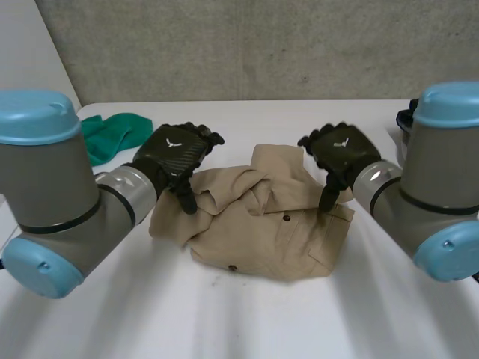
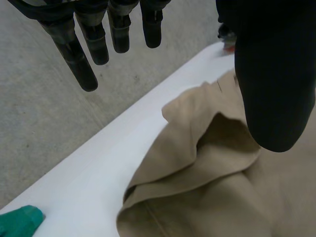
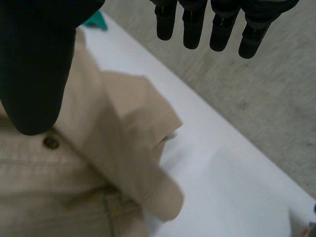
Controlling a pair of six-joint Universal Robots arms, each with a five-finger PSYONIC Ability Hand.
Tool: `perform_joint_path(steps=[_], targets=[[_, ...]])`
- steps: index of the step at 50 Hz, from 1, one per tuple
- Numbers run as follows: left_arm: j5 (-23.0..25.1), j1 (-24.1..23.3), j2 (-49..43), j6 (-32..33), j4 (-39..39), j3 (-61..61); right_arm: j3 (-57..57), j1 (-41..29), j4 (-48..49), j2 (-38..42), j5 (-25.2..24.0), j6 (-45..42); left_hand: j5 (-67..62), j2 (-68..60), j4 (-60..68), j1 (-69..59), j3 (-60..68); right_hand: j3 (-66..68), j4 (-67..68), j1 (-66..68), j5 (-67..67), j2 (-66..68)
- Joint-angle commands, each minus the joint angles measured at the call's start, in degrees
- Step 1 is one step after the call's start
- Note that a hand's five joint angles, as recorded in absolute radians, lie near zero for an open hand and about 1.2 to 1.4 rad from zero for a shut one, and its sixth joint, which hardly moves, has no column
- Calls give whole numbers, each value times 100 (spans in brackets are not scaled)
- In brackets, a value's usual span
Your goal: Fold the laundry.
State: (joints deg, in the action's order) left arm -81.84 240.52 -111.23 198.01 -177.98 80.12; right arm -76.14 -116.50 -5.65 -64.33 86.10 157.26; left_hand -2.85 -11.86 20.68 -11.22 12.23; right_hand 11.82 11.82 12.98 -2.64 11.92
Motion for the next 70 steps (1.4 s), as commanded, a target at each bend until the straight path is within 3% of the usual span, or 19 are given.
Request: perform_joint_path(steps=[1, 4, 5, 8, 9, 12, 19, 25, 32, 35, 36, 39, 40, 43, 47, 55, 59, 64, 70], targets=[[-42, -32, -934, 360, -131, -496, -59, -4, 388, 772, 231, -354, 285, 186, -1068, 122, -223, -182, -182, -298, 264, -192], [-69, -32, -1313, 510, -193, -707, 64, 5, 828, 1229, 345, -372, 285, 186, -1068, 122, -223, -182, -182, -298, 264, -192], [-78, -32, -1453, 563, -228, -795, 169, 14, 994, 1422, 381, -381, -318, -417, -464, -482, 380, 949, 949, 833, -867, 940], [-86, -41, -1585, 607, -254, -883, 301, 49, 1145, 1581, 460, -381, -3507, -3606, 2725, -3671, 3569, 6256, 6256, 6141, -6175, 6247], [-104, -41, -1577, 590, -272, -927, 345, 84, 1241, 1538, 521, -381, -5719, -5818, 4936, -5882, 5781, 6812, 6812, 6697, -6730, 6803], [-218, -41, -1454, 511, -263, -936, 416, 154, 1425, 1337, 583, -407, -6713, -6813, 5931, -6877, 6775, 6818, 6818, 6702, -6736, 6808], [-587, -32, -497, -586, -342, -708, 1214, -3, 2541, 852, 373, -1030, -6715, -6814, 5932, -6878, 6777, 6818, 6818, 6702, -6736, 6808], [-1174, 205, 171, -1510, -719, -322, 2364, -793, 3131, 1386, -276, -1322, -6715, -6814, 5932, -6878, 6777, 6818, 6818, 6702, -6736, 6808], [-2010, 688, -20, -1275, -1220, 381, 3193, -1339, 3043, 2651, -945, -1172, -6715, -6814, 5932, -6878, 6777, 6818, 6818, 6702, -6736, 6808], [-2020, 847, -232, -1160, -1440, 496, 3281, -1445, 3210, 2961, -1104, -1111, -6715, -6814, 5932, -6878, 6777, 2443, 2443, 2328, -2361, 2434], [-1994, 943, -371, -1142, -1519, 522, 3325, -1498, 3384, 3075, -1131, -1067, -6715, -6814, 5932, -6878, 6777, -182, -182, -298, 264, -192], [-1915, 1049, -487, -1151, -1538, 523, 3299, -1498, 3632, 3032, -1000, -970, -4138, -4237, 3355, -4302, 4200, -182, -182, -298, 264, -192], [-1801, 1110, -487, -1168, -1511, 523, 3255, -1507, 3685, 2867, -764, -865, -1745, -1844, 962, -1909, 1807, -182, -182, -298, 264, -192], [-1529, 1224, -408, -1177, -1423, 558, 3018, -1489, 3493, 2462, -210, -645, 60, -39, -842, -104, 2, -182, -182, -298, 264, -192], [-862, 1523, -40, -1177, -1161, 750, 2265, -1314, 2520, 1401, 468, -215, 180, 81, -962, 16, -118, -182, -182, -298, 264, -192], [359, 1997, 453, -871, -905, 1321, 586, -875, -124, 28, 179, 321, 197, 98, -979, 33, -135, -182, -182, -298, 264, -192], [774, 2209, 296, -432, -913, 1515, -345, -865, -814, -245, -31, 760, 197, 98, -979, 33, -135, -182, -182, -298, 264, -192], [942, 2306, -187, 79, -940, 1463, -1358, -1067, -78, -352, -383, 1271, 130, 31, -912, -34, -68, -182, -182, -298, 264, -192], [802, 2306, -864, 641, -931, 1121, -1729, -1427, 1327, 138, -130, 1412, -205, -304, -578, -368, 267, -84, -84, -199, 165, -93]])
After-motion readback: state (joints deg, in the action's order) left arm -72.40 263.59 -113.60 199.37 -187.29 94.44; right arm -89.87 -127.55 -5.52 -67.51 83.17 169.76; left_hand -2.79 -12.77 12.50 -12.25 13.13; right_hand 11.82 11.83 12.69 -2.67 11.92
